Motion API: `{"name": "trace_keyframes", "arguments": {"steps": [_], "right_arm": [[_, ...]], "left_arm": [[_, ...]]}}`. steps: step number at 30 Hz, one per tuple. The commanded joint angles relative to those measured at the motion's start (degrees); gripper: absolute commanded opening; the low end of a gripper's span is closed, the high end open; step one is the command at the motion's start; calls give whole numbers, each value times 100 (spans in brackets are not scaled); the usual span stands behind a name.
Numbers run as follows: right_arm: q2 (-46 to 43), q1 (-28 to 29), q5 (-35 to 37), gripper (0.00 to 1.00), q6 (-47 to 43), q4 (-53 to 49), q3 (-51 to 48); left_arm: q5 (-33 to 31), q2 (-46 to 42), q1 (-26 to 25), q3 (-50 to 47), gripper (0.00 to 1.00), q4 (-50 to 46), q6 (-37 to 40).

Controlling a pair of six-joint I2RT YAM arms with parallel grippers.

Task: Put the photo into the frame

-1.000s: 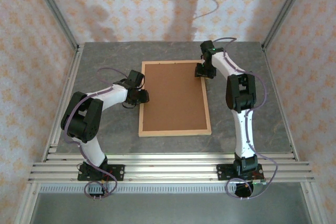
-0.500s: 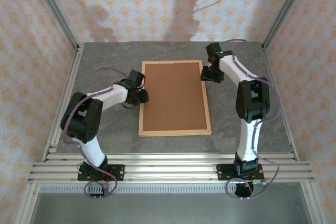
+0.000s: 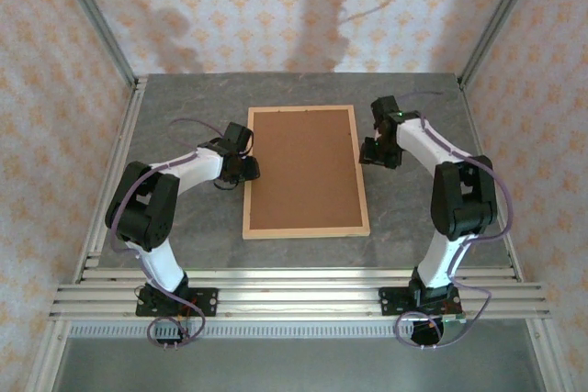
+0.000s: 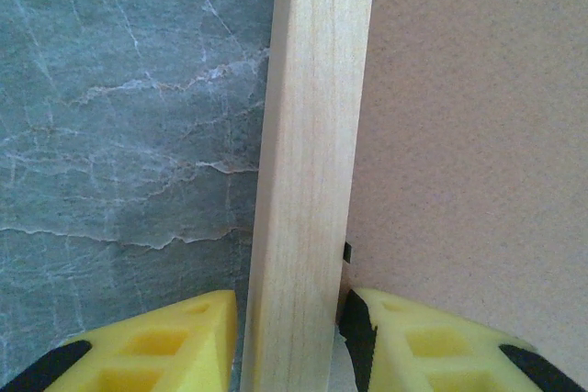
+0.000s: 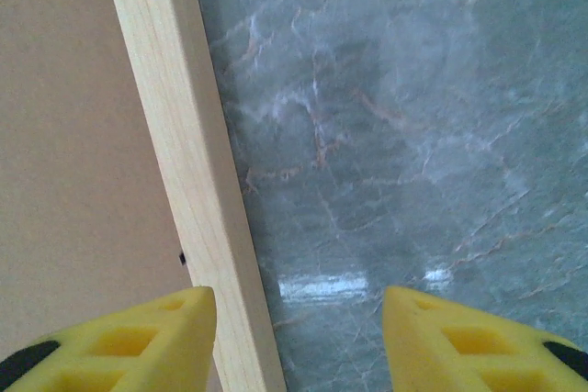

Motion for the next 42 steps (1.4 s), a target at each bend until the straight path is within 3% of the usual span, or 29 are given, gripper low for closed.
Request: {"name": "trace_keyframes", "arguments": {"steps": [1,27,42], "right_arm": [[-238,72,-203,51,70,268,-244],[543,160,-258,50,263,957,-539],[1286,656,-165,52,429,591,-328]], "left_arm": [[-208,35,-13,-120,39,-282,-53],[-151,50,-15,-240,39,-228,-99],[-38,81,-50,-314,39,-123,-170]]}}
